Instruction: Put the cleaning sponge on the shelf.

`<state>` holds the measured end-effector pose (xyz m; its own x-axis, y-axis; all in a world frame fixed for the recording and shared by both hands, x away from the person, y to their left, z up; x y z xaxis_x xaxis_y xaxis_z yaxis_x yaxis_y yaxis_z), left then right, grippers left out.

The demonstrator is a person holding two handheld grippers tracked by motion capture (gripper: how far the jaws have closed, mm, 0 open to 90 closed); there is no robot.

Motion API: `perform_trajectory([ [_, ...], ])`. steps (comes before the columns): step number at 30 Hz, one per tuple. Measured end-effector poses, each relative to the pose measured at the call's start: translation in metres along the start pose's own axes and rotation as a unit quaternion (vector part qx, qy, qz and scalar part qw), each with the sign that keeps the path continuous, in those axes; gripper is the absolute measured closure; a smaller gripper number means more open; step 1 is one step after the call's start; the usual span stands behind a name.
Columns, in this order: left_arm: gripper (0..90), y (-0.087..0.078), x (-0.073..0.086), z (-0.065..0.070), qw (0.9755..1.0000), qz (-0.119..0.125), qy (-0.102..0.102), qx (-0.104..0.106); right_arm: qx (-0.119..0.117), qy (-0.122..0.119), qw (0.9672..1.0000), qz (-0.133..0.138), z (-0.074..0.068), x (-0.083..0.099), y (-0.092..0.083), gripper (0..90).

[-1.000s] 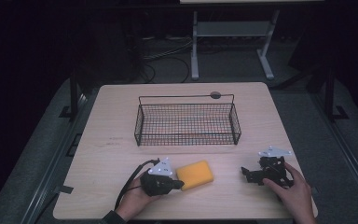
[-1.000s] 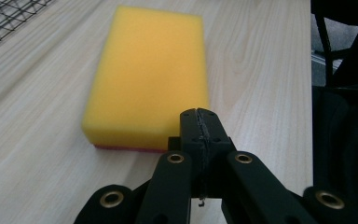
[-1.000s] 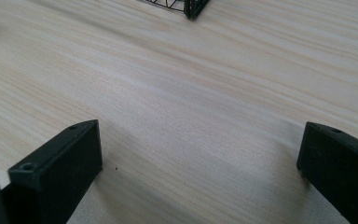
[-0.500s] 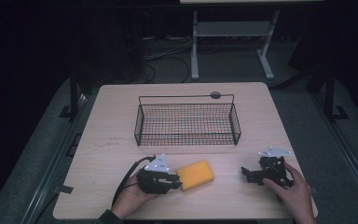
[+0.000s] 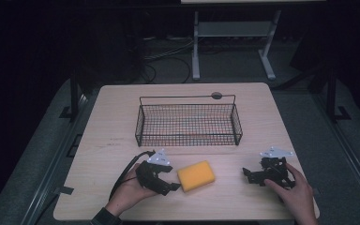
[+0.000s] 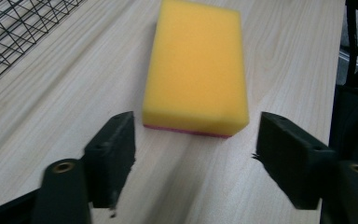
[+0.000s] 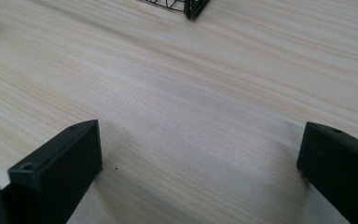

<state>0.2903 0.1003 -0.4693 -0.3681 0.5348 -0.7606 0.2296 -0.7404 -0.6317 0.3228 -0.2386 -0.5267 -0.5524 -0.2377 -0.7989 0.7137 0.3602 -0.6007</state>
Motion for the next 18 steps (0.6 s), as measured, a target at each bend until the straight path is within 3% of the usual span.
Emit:
perform_trajectory([
  [4, 12.9, 0.002, -0.004, -0.003, 0.9998, -0.015, -0.006, -0.014, 0.0, 0.0, 1.0, 0.0, 0.0, 0.0, 0.0, 0.0],
  [18, 13.0, 0.009, -0.02, -0.004, 0.9983, -0.056, -0.004, -0.016, 0.0, 0.0, 1.0, 0.0, 0.0, 0.0, 0.0, 0.0],
])
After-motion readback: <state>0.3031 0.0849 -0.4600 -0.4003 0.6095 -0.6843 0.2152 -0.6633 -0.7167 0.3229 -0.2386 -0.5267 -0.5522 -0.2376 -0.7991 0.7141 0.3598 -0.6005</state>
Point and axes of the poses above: each handheld gripper's, and its own axes: y roughly forward along the jaws, x roughly out of its underside, z roughly to its right, the point moved 6 cm from there along y, roughly forward along the jaws, and after that the axes turned 9 degrees about z, right-handed, at the moved point
